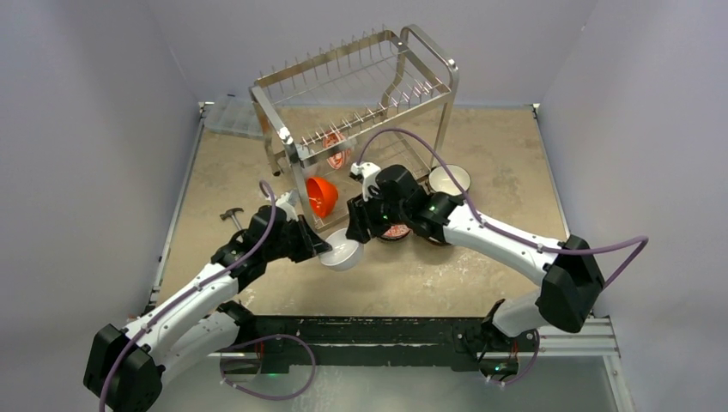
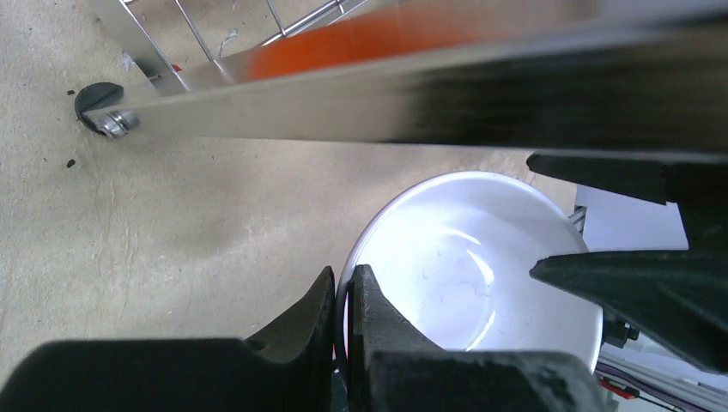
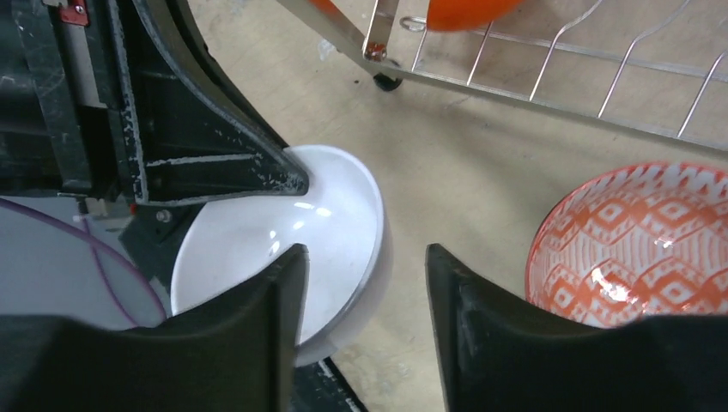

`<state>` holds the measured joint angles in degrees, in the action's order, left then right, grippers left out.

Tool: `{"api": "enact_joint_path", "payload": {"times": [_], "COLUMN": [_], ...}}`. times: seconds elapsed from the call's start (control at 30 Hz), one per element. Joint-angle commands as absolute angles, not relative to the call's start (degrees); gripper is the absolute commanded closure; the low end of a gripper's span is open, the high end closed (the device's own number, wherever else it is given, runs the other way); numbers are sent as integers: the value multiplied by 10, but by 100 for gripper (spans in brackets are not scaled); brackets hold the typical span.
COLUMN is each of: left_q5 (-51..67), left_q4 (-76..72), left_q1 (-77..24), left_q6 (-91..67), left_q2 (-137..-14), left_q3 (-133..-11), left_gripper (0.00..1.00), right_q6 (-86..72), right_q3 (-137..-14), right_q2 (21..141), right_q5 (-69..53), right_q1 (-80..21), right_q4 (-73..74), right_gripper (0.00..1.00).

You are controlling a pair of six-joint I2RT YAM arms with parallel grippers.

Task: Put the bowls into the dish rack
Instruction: Pick up the bowl from the center of the board.

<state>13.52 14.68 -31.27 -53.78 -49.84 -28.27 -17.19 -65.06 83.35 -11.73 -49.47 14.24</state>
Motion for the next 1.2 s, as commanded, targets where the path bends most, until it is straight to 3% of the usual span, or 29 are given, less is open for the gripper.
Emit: {"api": "enact_joint_path", "payload": {"times": [0.0,0.1,0.23,0.5,0.73,0.97,1.17], "left_q5": [131,123,109,95,99,115,116], "left_q4": [126,129,130,108,106,99,102], "left_q1": [-313,-313,-313,-312,-314,-313,-313], "left_q6": [-533,-533,-534,-535,-515,-515,-520], "left_q2": [-484,-475,-458,-431,-434,-440,-427], "left_q3": [-288,-290,-287,-285,-301,-300,-299], "left_gripper": [100,100,100,100,100,100,100], "right_q6": [-208,-242,-306,-561,-764,-818,-836], "right_q3": [-615,-574,-509,-335,-229,-242,-250], "right_q2": [791,764,715,652,699,761,803], "right_q5": [-143,-164,-222,-379,-424,-421,-417], "right_q1": [-492,-477,-447,-405,-406,-412,-412], "right_q4": [119,90,19,-272,-604,-711,-716], "right_gripper": [34,15,2,1,1,1,1]}}
